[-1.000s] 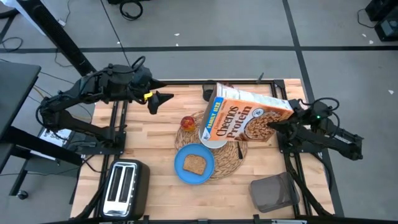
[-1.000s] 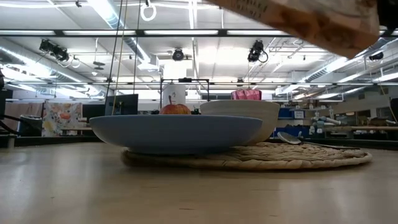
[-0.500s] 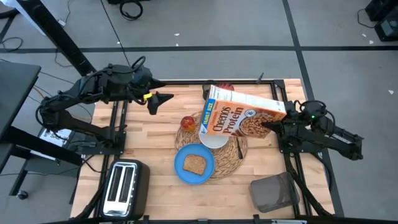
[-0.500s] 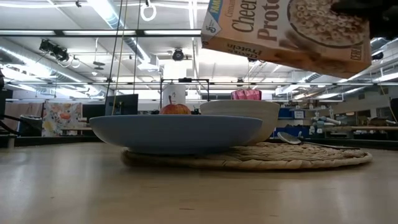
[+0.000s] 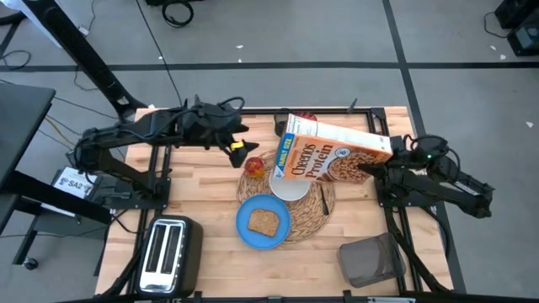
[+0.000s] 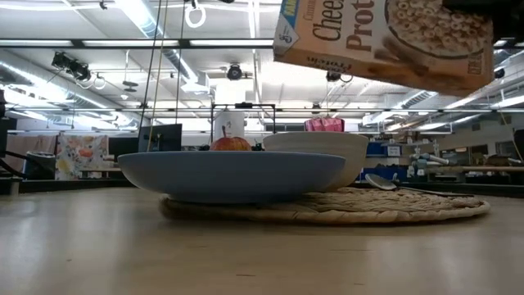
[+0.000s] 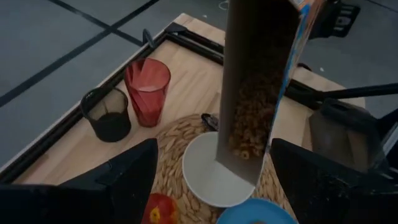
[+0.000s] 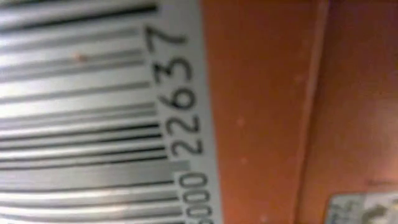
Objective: Arrange a breakfast setting
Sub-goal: Pour the brown cereal from the orange cereal box into the white bowl
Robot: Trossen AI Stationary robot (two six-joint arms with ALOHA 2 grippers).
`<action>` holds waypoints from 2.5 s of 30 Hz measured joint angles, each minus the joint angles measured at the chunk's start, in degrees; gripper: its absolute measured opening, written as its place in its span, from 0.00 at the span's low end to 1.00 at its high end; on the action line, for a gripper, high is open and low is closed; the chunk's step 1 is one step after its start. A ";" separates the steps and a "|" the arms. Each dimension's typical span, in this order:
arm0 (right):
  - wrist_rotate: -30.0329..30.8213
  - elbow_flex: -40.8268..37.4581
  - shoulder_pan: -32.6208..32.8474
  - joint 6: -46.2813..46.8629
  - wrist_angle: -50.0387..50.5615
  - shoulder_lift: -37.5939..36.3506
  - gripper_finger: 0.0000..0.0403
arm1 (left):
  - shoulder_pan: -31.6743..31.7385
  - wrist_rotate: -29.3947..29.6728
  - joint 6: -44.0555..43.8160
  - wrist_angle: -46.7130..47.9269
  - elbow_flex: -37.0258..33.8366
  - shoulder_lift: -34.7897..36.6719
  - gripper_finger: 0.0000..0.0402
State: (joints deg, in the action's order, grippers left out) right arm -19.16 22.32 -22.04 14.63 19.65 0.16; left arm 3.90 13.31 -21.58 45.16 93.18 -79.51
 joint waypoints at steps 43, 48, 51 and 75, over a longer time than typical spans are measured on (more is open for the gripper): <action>1.53 15.10 0.72 -7.11 24.09 14.43 0.72 | -0.94 -0.08 0.13 1.12 0.03 -2.31 0.79; 1.76 17.18 0.70 -9.18 24.17 17.13 0.72 | -0.94 -0.08 0.53 1.08 0.03 -2.31 0.79; 2.93 18.14 0.70 -10.42 24.88 17.84 0.72 | -1.01 -0.08 0.50 1.05 0.03 -2.31 0.79; 3.04 18.91 0.70 -8.57 30.76 10.99 0.62 | -1.51 -0.03 -0.75 0.80 0.03 -2.31 0.79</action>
State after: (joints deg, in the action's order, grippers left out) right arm -16.12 41.23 -21.34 6.07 50.41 11.15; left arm 2.39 13.28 -22.34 45.96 93.21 -81.82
